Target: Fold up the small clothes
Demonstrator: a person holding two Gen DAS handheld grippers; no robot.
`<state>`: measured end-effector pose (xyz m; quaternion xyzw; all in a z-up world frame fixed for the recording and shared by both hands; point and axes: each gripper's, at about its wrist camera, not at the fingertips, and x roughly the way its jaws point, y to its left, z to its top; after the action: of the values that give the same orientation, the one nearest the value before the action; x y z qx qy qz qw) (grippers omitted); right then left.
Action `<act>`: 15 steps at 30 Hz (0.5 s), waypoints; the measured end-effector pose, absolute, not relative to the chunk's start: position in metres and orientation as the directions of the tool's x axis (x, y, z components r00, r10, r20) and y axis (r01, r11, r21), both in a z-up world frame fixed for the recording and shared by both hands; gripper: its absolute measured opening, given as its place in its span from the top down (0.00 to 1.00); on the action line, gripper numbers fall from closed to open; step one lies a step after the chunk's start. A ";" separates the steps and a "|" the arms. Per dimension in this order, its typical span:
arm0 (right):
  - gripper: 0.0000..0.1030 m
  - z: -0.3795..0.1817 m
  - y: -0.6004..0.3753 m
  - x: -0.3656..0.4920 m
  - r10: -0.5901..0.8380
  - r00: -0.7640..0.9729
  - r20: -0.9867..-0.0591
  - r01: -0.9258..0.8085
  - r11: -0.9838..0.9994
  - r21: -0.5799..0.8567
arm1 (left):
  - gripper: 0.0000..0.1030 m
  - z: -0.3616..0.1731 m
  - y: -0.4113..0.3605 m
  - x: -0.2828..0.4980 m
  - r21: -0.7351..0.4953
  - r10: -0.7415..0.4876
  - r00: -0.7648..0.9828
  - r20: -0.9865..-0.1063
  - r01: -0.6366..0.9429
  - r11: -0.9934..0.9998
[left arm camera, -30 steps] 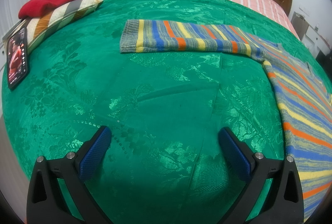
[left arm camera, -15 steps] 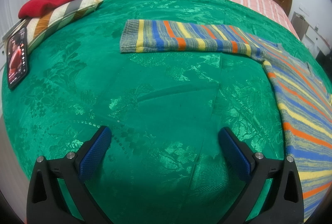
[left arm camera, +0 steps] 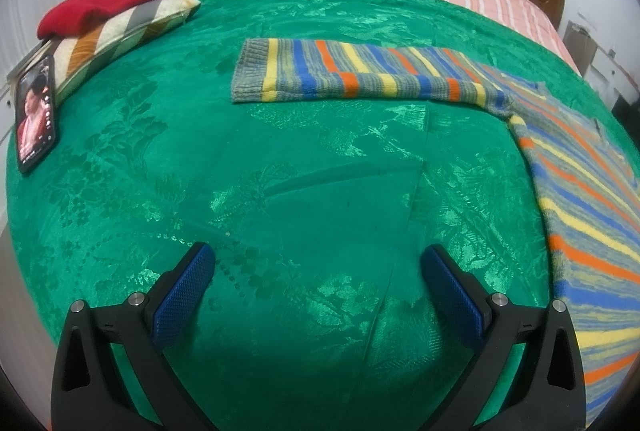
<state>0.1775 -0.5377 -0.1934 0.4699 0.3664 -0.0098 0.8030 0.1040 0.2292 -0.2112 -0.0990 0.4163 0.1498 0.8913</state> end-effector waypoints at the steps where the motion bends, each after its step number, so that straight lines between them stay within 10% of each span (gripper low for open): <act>1: 0.19 -0.198 -0.540 0.190 0.325 0.707 -0.628 0.381 0.573 0.726 | 0.00 -0.211 0.230 0.104 -0.051 0.186 0.608 -0.772 -0.350 0.935; 6: 0.31 -0.214 -0.534 0.238 0.296 0.599 -0.744 0.414 0.681 0.604 | 0.00 -0.212 0.233 0.106 -0.046 0.190 0.609 -0.770 -0.350 0.935; 7: 0.43 -0.213 -0.530 0.243 0.284 0.585 -0.759 0.403 0.711 0.576 | 0.00 -0.212 0.232 0.106 -0.045 0.191 0.609 -0.770 -0.350 0.936; 9: 0.99 -0.209 -0.517 0.257 0.244 0.538 -0.807 0.360 0.799 0.481 | 0.00 -0.212 0.233 0.107 -0.042 0.192 0.609 -0.770 -0.349 0.936; 15: 0.99 -0.197 -0.506 0.255 -0.067 0.452 -0.890 0.384 0.915 0.126 | 0.00 -0.212 0.233 0.107 -0.044 0.190 0.610 -0.770 -0.348 0.937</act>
<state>0.2550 -0.5060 -0.1970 0.1567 0.5061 -0.1344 0.8374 0.1074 0.2335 -0.2124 -0.0951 0.4154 0.1507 0.8920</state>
